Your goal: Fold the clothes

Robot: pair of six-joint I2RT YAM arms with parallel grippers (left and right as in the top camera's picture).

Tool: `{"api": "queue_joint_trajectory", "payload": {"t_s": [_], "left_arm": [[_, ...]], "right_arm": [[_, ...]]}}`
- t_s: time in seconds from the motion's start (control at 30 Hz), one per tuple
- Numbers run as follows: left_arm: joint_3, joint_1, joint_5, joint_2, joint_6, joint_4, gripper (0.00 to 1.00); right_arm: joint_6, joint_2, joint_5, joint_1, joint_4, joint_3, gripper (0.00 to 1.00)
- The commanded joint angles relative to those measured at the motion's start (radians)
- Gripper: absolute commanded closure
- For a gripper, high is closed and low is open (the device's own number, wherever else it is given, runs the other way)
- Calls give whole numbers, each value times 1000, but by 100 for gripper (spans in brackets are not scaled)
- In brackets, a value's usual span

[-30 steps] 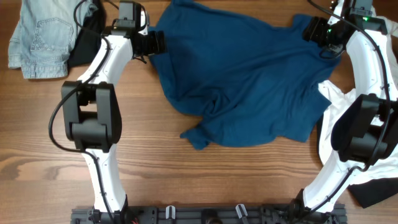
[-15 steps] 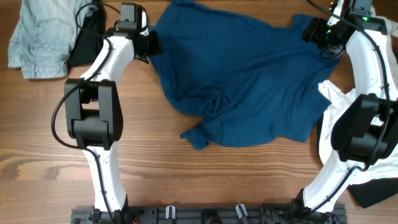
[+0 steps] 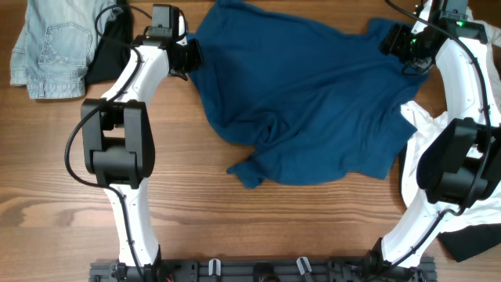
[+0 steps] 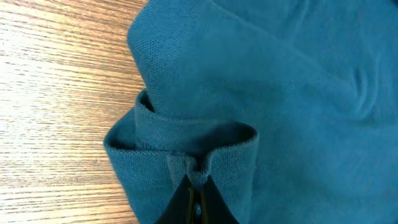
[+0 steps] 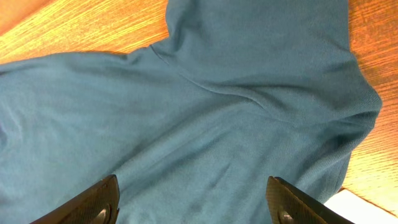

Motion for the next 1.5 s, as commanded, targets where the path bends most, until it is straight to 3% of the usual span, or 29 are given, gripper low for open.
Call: {"api": "queue_joint_trajectory", "payload": {"t_s": [0.0, 0.13, 0.33, 0.6, 0.8, 1.13, 1.23, 1.43, 1.47], "left_arm": [[2, 0, -86, 5, 0, -28, 96], [2, 39, -144, -64, 0, -137, 96], [2, 137, -197, -200, 7, -426, 96], [2, 212, -351, -210, 3, -724, 96], [2, 254, -568, -210, -131, -905, 96], [-1, 360, -555, -210, -161, -911, 96], [-29, 372, -554, -210, -156, -908, 96], [-181, 372, -554, -210, -150, -872, 96], [-208, 372, -554, -210, -143, -854, 91]], "right_arm": [[-15, -7, -16, -3, -8, 13, 24], [-12, -7, -17, 3, -19, 13, 24], [-11, -6, -60, 22, -38, 11, 22], [-13, -6, -88, 55, -96, 11, 21], [-65, -28, -198, 85, -172, 11, 20], [-53, -191, -185, 185, -360, 11, 18], [-31, -195, -85, 214, -433, -13, 18], [8, -195, -24, 234, -373, -121, 15], [14, -195, -24, 232, -356, -131, 14]]}}
